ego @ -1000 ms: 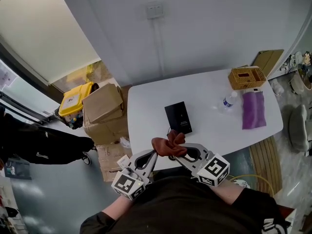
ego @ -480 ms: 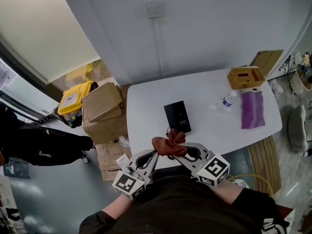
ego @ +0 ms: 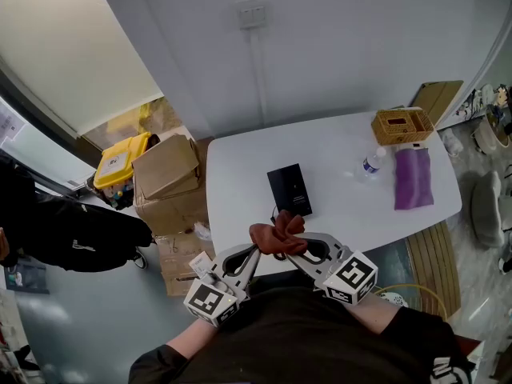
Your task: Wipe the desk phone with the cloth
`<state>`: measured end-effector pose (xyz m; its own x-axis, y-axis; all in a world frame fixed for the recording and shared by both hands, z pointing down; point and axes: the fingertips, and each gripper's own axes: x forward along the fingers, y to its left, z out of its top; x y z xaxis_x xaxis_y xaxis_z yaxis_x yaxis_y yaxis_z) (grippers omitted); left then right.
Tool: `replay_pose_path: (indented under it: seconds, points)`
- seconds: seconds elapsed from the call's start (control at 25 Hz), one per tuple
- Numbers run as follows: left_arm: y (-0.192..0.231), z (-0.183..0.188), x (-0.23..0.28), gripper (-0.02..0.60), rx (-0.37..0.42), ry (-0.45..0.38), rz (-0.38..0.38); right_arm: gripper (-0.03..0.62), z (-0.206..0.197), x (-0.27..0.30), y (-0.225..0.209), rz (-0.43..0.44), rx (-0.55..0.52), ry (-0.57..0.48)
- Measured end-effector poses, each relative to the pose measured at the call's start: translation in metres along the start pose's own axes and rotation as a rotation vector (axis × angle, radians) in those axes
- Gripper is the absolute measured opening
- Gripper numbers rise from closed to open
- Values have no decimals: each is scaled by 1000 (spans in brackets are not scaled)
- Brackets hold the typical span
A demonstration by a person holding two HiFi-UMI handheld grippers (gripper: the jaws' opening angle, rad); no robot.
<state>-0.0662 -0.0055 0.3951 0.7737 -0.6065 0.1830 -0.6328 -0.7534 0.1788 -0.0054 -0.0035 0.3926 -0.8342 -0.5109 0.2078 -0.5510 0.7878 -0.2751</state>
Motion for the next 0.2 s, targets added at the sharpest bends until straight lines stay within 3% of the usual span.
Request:
replay_pose_path:
  seconds: [0.2]
  points:
    - [3, 0, 1, 14, -16, 7, 13, 103, 1, -1, -2, 0, -4, 3]
